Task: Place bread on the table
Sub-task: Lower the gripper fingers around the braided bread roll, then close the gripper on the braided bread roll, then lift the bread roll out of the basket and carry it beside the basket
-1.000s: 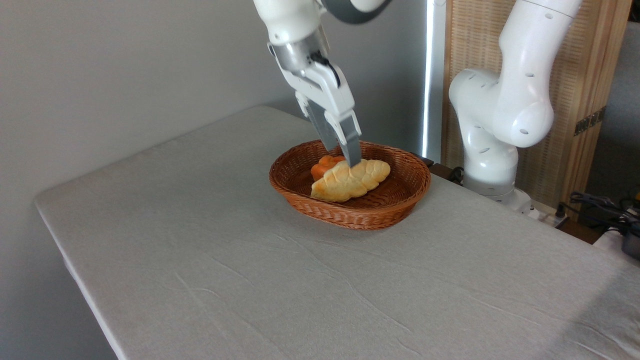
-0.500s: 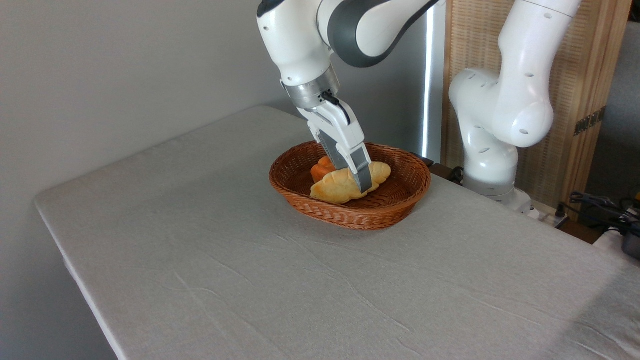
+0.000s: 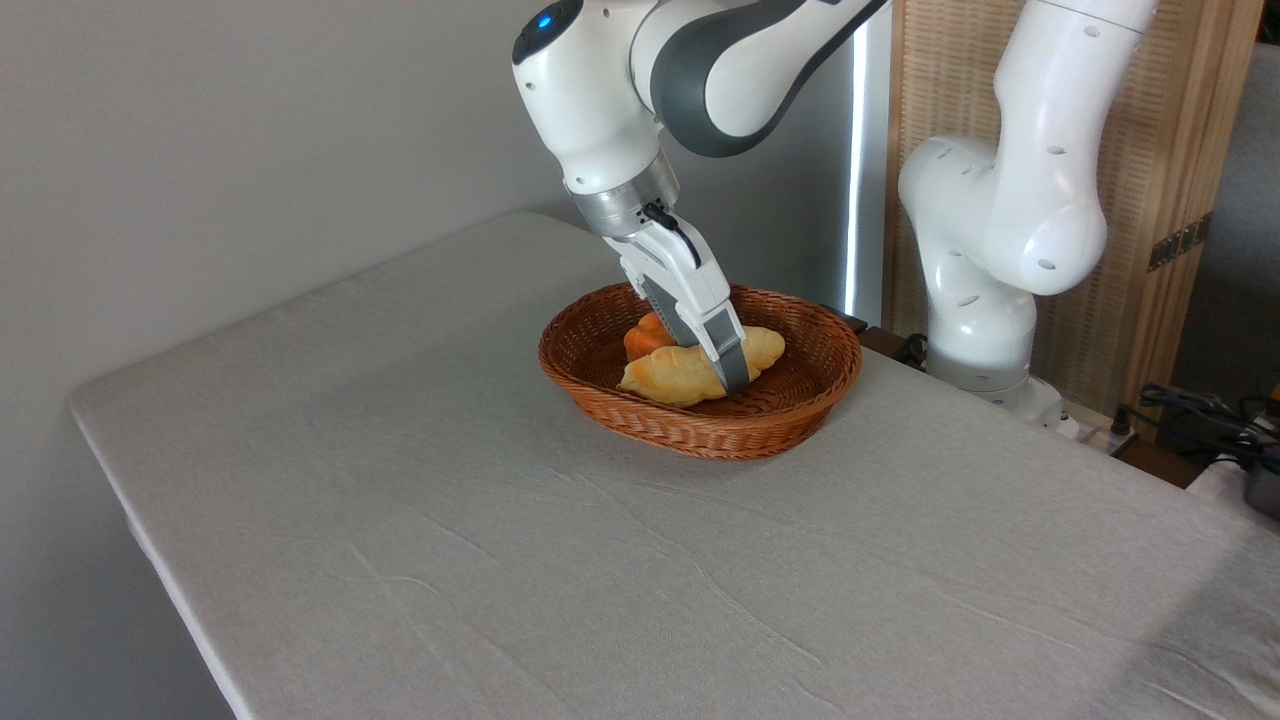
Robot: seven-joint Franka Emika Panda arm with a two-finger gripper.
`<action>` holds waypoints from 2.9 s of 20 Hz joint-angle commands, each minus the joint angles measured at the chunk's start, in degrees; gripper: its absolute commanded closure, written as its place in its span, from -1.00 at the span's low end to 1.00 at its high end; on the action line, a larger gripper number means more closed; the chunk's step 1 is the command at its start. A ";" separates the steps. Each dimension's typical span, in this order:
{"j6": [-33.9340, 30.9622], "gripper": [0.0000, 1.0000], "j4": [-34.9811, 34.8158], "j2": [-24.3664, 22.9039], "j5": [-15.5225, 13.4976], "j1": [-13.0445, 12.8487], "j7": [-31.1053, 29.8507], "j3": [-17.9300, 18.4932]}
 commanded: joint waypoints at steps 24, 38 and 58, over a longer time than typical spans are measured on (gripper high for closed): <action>10.25 -1.00 -1.84 0.95 -6.23 -7.21 -0.10 0.54; 13.15 0.80 -1.75 2.19 -6.23 -7.21 0.52 0.89; 7.46 0.88 2.46 1.66 -5.35 -7.30 3.06 4.32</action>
